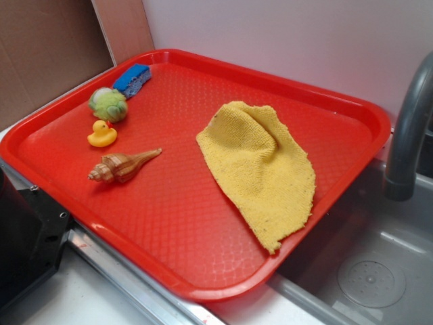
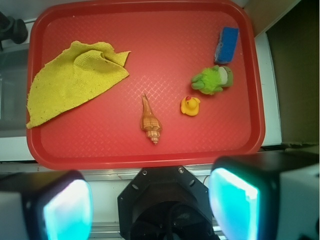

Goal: Grab the green animal.

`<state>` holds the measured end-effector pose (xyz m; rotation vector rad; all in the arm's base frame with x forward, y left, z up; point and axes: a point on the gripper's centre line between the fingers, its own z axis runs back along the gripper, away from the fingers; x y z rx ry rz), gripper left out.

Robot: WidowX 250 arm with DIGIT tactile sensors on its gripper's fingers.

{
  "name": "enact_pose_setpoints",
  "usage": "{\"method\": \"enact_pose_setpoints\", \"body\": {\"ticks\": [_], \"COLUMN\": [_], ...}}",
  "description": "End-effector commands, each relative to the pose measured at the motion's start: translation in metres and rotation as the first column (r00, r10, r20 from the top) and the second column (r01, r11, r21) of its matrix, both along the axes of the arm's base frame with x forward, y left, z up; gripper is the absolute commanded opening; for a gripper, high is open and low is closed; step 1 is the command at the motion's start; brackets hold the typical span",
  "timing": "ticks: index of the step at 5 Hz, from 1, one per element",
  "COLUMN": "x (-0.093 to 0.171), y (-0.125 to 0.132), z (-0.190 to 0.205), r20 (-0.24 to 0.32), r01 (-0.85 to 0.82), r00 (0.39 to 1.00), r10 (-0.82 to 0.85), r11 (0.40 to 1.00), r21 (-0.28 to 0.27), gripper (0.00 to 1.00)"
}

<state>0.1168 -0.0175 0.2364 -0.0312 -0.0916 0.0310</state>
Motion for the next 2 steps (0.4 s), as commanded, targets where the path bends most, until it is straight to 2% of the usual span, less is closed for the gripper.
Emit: {"method": "enact_pose_setpoints", "body": {"ticks": [1,2], "x": [0.0000,0.0017], "y": [0.0000,0.0025], "z": [0.0000,-0.0033], "r20": [0.000,0.009], "r01": [0.000,-0.075], "r00": [1.000,0.997], "r10": [0.000,0.075], "r11": [1.000,0.997], "r21": [0.000,-0.010], "gripper": [1.00,1.00]}}
